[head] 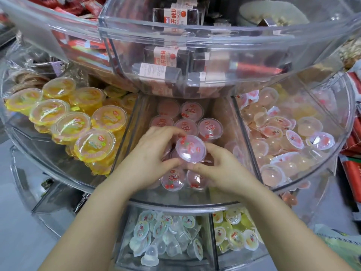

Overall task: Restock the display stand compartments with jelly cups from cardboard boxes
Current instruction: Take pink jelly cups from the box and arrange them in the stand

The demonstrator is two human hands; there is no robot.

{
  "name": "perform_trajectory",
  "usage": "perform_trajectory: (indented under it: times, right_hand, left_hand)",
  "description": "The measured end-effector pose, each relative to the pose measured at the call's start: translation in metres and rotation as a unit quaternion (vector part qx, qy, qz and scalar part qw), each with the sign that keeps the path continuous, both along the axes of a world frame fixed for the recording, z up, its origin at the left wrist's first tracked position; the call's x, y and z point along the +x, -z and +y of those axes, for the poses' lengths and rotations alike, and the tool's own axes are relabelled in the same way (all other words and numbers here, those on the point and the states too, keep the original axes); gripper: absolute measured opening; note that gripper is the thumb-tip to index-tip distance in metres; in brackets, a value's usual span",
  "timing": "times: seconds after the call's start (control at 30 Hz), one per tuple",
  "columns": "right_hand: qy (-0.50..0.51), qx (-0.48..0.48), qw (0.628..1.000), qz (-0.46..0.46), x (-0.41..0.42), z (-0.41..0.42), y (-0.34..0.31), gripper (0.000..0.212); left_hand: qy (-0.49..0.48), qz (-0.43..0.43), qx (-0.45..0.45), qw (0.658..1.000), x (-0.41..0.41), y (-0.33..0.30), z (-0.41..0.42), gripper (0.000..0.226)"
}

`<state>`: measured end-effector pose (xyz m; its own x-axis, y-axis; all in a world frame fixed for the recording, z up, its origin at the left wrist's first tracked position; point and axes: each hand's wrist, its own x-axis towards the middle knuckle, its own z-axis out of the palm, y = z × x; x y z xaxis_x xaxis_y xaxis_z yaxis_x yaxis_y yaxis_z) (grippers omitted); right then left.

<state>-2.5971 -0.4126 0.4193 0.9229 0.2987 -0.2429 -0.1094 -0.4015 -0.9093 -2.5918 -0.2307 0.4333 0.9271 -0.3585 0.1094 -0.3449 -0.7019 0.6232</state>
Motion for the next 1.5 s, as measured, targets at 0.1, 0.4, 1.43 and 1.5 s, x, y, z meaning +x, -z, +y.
perform_trajectory:
  times: [0.1,0.4,1.43,1.5]
  right_hand:
    - [-0.037,0.159,0.983,0.084,-0.002,-0.004,-0.004,0.038]
    - [0.018,0.148,0.988,0.05,-0.008,0.011,-0.001,0.057]
    - [0.027,-0.158,0.986,-0.037,0.012,0.027,0.014,0.024]
    - [0.024,-0.157,0.987,-0.038,0.012,0.027,0.014,0.024]
  left_hand:
    - [0.023,0.047,-0.107,0.993,-0.001,-0.007,-0.003,0.065]
    - [-0.069,0.057,-0.082,0.993,-0.005,-0.007,-0.014,0.06]
    - [-0.056,-0.063,0.083,0.993,-0.015,0.014,-0.001,0.038]
    - [-0.059,-0.065,0.092,0.992,-0.014,0.014,-0.001,0.039]
